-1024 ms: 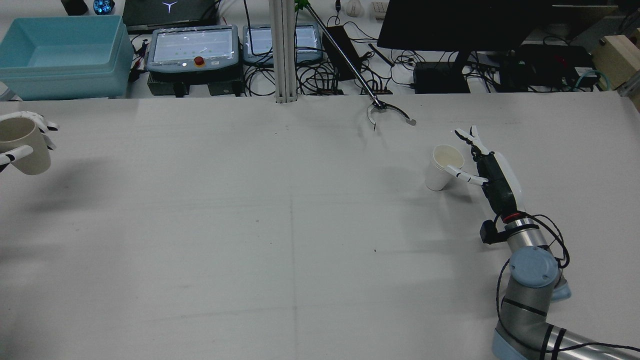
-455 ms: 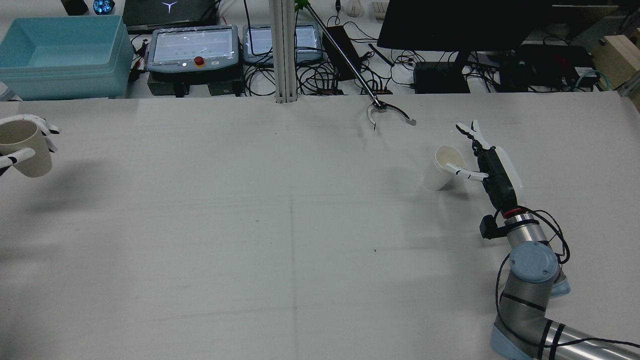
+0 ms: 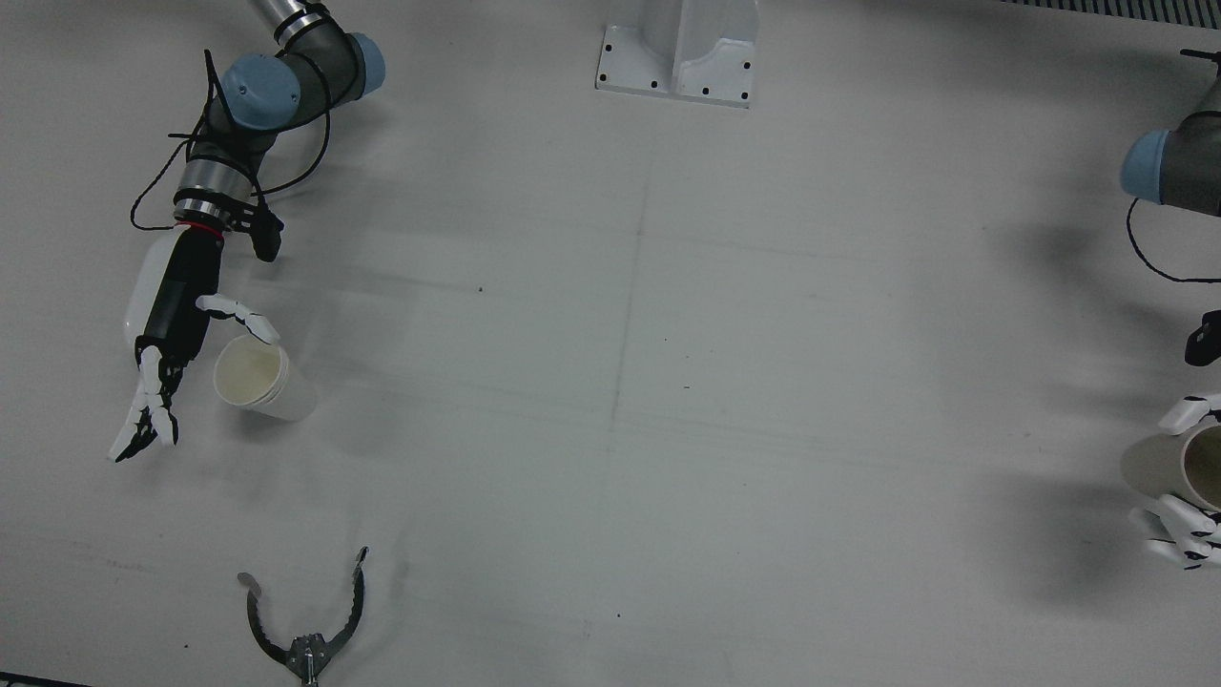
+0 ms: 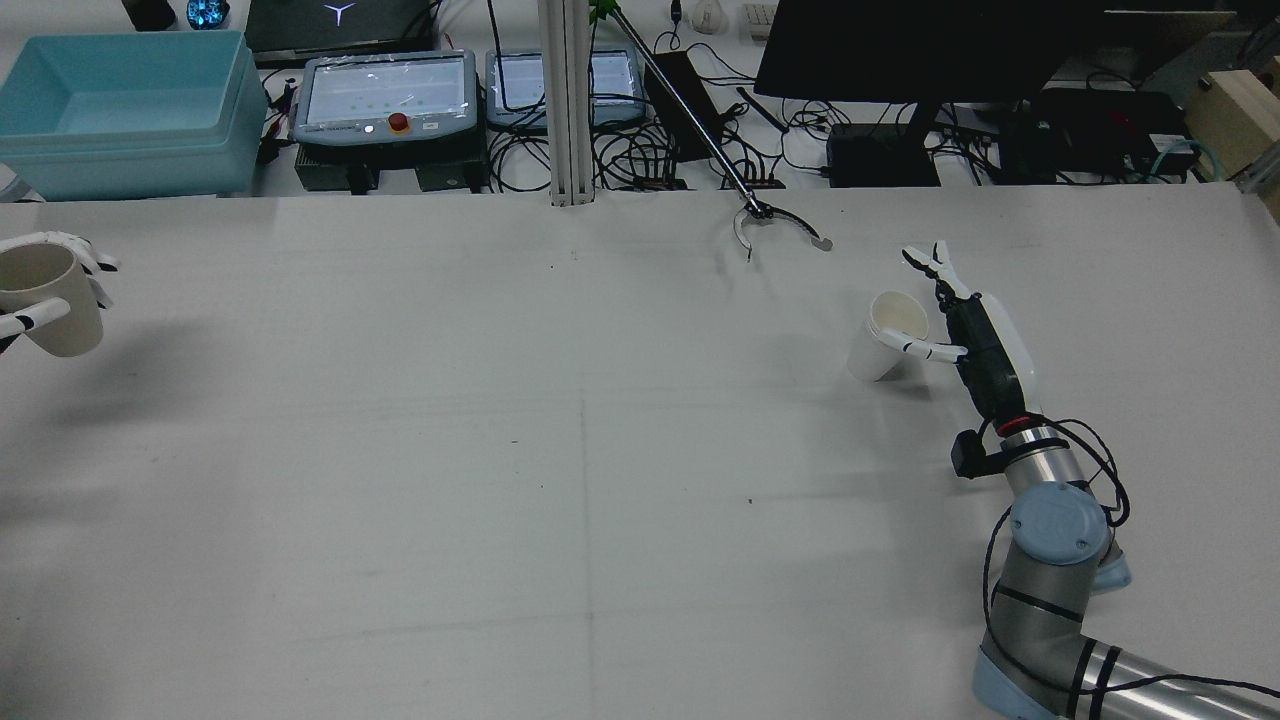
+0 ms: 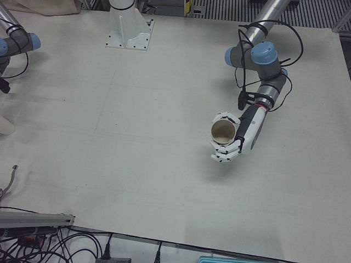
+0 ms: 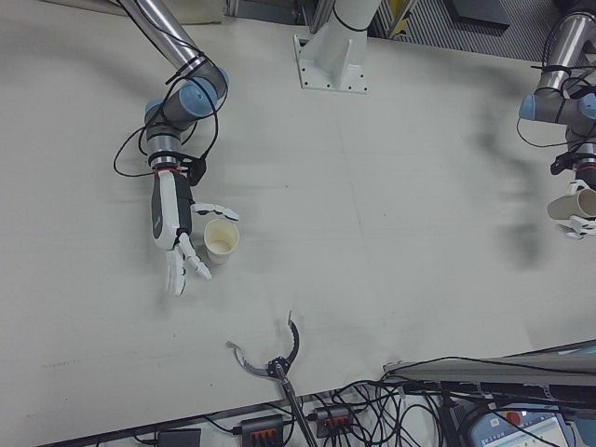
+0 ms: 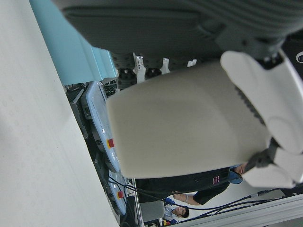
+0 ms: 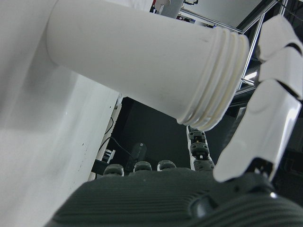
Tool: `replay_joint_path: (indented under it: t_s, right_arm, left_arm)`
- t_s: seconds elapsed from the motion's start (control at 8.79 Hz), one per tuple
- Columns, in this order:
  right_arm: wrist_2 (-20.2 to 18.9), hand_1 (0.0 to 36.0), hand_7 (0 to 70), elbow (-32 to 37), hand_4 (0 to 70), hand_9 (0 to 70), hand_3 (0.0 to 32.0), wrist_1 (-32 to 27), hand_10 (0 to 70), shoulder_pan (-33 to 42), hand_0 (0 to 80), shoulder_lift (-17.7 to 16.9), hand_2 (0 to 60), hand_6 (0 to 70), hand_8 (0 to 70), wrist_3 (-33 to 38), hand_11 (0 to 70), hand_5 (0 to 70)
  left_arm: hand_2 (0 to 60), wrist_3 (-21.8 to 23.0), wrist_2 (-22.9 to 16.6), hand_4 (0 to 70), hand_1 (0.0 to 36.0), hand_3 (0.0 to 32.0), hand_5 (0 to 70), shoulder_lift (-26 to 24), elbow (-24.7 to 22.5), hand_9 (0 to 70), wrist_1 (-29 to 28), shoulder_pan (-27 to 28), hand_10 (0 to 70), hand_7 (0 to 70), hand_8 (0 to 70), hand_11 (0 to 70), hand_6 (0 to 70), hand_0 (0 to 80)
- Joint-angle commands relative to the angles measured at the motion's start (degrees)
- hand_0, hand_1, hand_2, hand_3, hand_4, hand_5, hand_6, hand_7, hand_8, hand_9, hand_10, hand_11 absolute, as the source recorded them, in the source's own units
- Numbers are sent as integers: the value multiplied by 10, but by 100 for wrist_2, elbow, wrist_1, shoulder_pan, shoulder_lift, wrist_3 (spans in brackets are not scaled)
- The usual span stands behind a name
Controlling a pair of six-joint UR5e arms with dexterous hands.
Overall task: Pour water
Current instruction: 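Reach the right hand to the farther paper cup, then close the right hand around the farther paper cup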
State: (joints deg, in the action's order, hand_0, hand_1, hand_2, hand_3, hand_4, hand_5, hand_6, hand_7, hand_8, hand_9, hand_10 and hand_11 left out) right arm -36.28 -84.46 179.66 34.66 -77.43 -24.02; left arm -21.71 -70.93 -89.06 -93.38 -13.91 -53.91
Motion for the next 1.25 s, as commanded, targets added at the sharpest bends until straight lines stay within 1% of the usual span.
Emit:
replay_joint_path:
  t_s: [0.0, 0.34, 0.8, 0.91, 1.02, 1.14]
  right_arm:
    - [-2, 150, 5, 18, 0, 0, 64, -1, 0, -82, 453, 9, 166, 0, 0, -50, 0, 98]
    - [-20, 157, 4, 26, 0, 0, 72, -1, 0, -91, 456, 0, 167, 0, 0, -129, 0, 98]
    - [6, 154, 13, 52, 0, 0, 58, -1, 0, -126, 454, 0, 184, 0, 0, -296, 0, 108]
    - [33, 156, 15, 218, 0, 0, 54, -10, 0, -126, 456, 26, 187, 0, 0, -288, 0, 111]
    - [24, 154, 14, 220, 0, 0, 56, -10, 0, -135, 455, 35, 186, 0, 0, -296, 0, 109]
    - [33, 152, 13, 228, 0, 0, 54, -10, 0, -135, 452, 53, 185, 0, 0, -305, 0, 112]
  left_arm:
    - [600, 9, 1, 413, 214, 0, 480, 3, -4, 370, -7, -6, 305, 570, 221, 440, 232, 327]
    - [600, 17, 1, 415, 214, 0, 478, 12, -40, 372, -7, -23, 304, 569, 223, 438, 232, 322]
    - [600, 17, 1, 415, 212, 0, 479, 12, -57, 372, -15, -32, 302, 567, 223, 436, 233, 317]
    - [600, 17, 9, 418, 209, 0, 479, 29, -40, 375, -24, -24, 307, 568, 225, 441, 235, 312]
    - [600, 17, 9, 418, 210, 0, 482, 134, -57, 376, -68, -15, 307, 568, 226, 441, 236, 317]
    - [600, 17, 9, 418, 209, 0, 482, 135, -57, 376, -85, -23, 307, 568, 226, 441, 237, 317]
